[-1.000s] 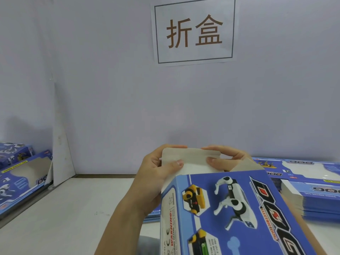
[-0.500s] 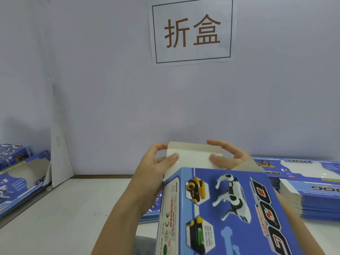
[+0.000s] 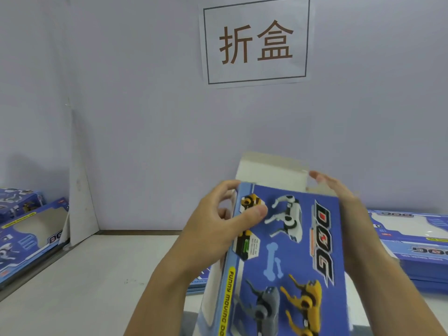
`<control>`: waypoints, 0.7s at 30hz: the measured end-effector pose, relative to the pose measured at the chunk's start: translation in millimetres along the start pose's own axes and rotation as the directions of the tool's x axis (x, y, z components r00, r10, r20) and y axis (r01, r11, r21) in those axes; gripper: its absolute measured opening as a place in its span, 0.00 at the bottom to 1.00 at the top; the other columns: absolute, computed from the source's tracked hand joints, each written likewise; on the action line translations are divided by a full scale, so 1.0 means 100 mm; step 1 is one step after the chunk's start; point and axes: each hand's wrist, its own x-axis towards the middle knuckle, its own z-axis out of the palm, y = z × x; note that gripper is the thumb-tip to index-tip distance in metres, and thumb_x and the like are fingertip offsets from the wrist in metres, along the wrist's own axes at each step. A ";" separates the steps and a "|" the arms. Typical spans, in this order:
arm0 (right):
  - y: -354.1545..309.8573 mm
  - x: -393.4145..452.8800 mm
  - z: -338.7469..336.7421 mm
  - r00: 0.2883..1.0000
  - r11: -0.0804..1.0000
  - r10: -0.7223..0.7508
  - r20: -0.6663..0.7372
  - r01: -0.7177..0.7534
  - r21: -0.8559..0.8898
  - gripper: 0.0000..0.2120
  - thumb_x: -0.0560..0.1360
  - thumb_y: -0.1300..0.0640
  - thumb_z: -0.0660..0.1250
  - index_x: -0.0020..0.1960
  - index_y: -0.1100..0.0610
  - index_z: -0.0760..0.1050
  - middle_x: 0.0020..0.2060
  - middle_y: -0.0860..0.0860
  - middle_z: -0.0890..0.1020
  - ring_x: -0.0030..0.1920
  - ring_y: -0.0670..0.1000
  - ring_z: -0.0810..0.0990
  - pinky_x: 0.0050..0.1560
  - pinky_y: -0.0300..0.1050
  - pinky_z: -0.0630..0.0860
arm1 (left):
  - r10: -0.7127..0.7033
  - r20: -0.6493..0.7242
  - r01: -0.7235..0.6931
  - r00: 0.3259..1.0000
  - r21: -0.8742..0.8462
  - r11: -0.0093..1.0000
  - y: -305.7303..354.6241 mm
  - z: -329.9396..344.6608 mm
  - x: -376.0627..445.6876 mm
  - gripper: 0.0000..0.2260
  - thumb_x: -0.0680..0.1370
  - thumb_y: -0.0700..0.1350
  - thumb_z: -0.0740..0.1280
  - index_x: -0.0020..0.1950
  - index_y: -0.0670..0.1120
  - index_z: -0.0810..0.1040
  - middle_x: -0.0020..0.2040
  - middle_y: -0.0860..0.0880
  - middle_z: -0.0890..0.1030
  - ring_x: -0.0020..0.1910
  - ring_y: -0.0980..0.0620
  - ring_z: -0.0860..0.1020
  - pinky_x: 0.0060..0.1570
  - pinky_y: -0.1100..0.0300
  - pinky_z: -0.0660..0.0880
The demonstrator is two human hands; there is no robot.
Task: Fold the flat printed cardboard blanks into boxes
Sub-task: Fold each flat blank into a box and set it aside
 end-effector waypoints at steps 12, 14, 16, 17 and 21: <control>-0.23 -0.06 0.26 0.945 0.971 -0.231 0.230 0.238 -0.001 0.20 0.73 0.44 0.71 0.63 0.46 0.77 0.47 0.50 0.87 0.45 0.50 0.87 0.39 0.41 0.82 | 0.176 -0.231 -0.209 0.957 -0.126 0.970 0.09 0.11 0.01 0.24 0.75 0.60 0.68 0.69 0.57 0.71 0.55 0.50 0.83 0.54 0.41 0.82 0.52 0.46 0.82; -0.19 -0.09 0.25 0.926 0.952 -0.297 0.233 0.306 -0.003 0.18 0.75 0.46 0.66 0.65 0.44 0.75 0.50 0.52 0.86 0.48 0.54 0.87 0.40 0.44 0.82 | 0.161 -0.184 -0.190 0.970 -0.155 0.969 0.12 0.12 -0.01 0.24 0.76 0.62 0.66 0.72 0.62 0.68 0.58 0.48 0.82 0.56 0.41 0.82 0.55 0.40 0.80; -0.16 -0.12 0.27 0.900 0.919 -0.381 0.213 0.394 -0.022 0.20 0.75 0.44 0.68 0.66 0.41 0.73 0.52 0.52 0.86 0.51 0.55 0.86 0.43 0.48 0.83 | 0.198 -0.193 -0.232 0.961 -0.174 0.957 0.17 0.16 -0.02 0.26 0.75 0.61 0.68 0.71 0.61 0.67 0.56 0.51 0.83 0.56 0.48 0.84 0.55 0.47 0.81; -0.17 -0.13 0.31 0.884 0.901 -0.418 0.209 0.432 -0.028 0.21 0.75 0.44 0.68 0.67 0.39 0.72 0.53 0.53 0.85 0.52 0.55 0.86 0.44 0.49 0.84 | 0.233 -0.228 -0.273 0.946 -0.163 0.948 0.19 0.18 -0.02 0.26 0.75 0.60 0.69 0.71 0.58 0.68 0.55 0.53 0.84 0.54 0.52 0.84 0.52 0.53 0.82; -0.11 -0.12 0.38 0.839 0.836 -0.499 0.219 0.532 -0.134 0.21 0.76 0.45 0.63 0.69 0.38 0.69 0.56 0.50 0.83 0.55 0.53 0.84 0.49 0.53 0.83 | 0.351 -0.355 -0.401 0.866 -0.077 0.913 0.19 0.21 0.01 0.24 0.73 0.54 0.72 0.67 0.53 0.71 0.54 0.51 0.83 0.52 0.53 0.84 0.43 0.64 0.81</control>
